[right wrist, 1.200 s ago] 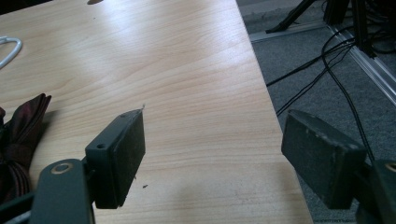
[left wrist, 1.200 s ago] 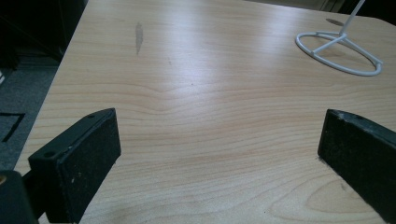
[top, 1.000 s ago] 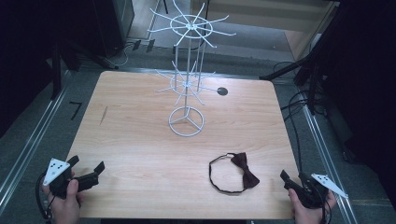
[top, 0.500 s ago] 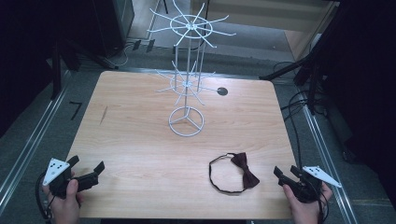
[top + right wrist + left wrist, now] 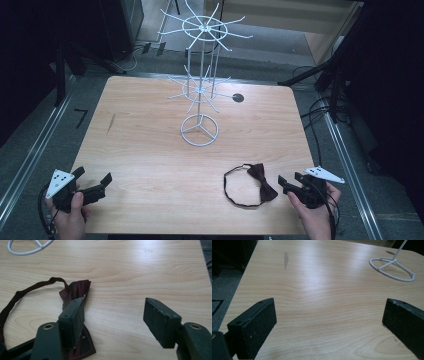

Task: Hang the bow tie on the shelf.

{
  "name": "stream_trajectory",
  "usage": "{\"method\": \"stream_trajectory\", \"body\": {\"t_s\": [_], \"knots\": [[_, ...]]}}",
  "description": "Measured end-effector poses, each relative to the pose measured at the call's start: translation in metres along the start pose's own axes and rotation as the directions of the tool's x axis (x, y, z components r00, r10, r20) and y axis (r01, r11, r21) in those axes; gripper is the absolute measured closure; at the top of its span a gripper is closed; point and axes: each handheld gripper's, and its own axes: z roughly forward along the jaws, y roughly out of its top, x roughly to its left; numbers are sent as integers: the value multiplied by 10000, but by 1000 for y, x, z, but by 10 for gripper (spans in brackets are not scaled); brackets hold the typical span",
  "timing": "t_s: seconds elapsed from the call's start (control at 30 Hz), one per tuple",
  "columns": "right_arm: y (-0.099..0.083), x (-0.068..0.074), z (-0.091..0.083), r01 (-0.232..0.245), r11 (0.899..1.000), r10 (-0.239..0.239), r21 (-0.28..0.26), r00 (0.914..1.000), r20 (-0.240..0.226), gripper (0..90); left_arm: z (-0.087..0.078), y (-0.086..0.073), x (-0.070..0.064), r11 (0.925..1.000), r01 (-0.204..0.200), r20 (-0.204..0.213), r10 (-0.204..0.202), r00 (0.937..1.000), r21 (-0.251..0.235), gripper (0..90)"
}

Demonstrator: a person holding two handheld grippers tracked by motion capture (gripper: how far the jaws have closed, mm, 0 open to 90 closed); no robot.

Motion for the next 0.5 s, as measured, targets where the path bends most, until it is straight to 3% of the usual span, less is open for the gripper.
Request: {"method": "stream_trajectory", "body": {"t_s": [0.37, 0.5], "knots": [[15, 19, 14, 393, 9937, -372, 1045, 9991, -220, 398, 0, 0, 0, 10000, -1, 22, 1, 10000, -19, 0], [20, 25, 20, 269, 9890, -217, 1456, 9991, -377, 424, 0, 0, 0, 10000, 19, 26, -19, 10000, -29, 0]]}}
